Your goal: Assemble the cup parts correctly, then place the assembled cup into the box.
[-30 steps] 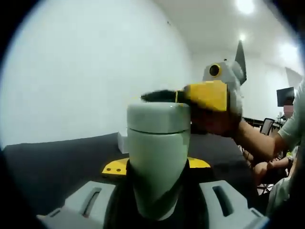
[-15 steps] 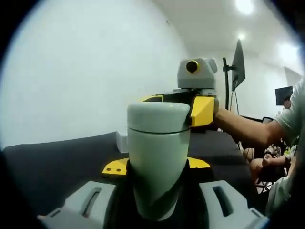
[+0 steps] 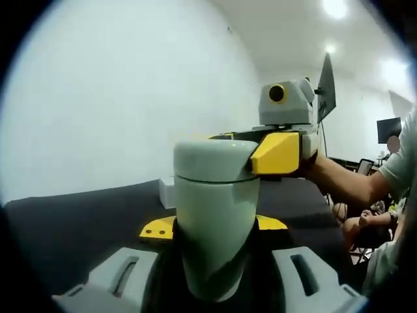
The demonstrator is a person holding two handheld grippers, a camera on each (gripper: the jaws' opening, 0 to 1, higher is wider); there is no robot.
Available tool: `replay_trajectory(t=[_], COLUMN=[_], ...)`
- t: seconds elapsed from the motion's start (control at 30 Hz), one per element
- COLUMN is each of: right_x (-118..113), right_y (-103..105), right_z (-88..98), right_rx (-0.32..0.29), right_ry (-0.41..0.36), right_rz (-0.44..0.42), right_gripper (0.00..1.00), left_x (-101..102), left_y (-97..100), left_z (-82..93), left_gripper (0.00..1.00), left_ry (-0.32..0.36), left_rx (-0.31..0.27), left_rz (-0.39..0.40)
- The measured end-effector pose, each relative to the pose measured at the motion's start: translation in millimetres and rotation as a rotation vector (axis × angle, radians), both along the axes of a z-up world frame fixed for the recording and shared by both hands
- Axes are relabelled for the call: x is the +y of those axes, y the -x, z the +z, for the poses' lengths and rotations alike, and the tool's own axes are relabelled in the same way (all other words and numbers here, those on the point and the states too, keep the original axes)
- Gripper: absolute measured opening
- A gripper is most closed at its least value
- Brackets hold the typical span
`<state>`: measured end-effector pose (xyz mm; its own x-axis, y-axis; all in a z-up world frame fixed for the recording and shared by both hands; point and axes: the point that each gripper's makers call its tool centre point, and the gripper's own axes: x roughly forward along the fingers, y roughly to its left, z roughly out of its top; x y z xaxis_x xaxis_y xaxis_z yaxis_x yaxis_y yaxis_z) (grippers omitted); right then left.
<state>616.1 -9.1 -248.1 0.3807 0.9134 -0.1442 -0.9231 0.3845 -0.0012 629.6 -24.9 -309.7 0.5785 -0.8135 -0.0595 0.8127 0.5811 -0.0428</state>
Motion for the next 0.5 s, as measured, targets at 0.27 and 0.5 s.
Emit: replay_trajectory(t=[0.27, 0.5], right_x=[-12, -21], right_y=[-1, 0], right_z=[11.6, 10.6], right_rx=[-0.021, 0.008], right_ry=[-0.068, -0.113], right_rz=[0.004, -0.013], right_gripper=[0.45, 0.47], left_x=[7, 41], left_y=[8.7, 22.8], left_z=[-6.7, 4.3], left_gripper=[0.52, 0.55], left_ry=[0.031, 0.077], left_rx=[0.033, 0.032], left_rz=[-0.054, -0.013])
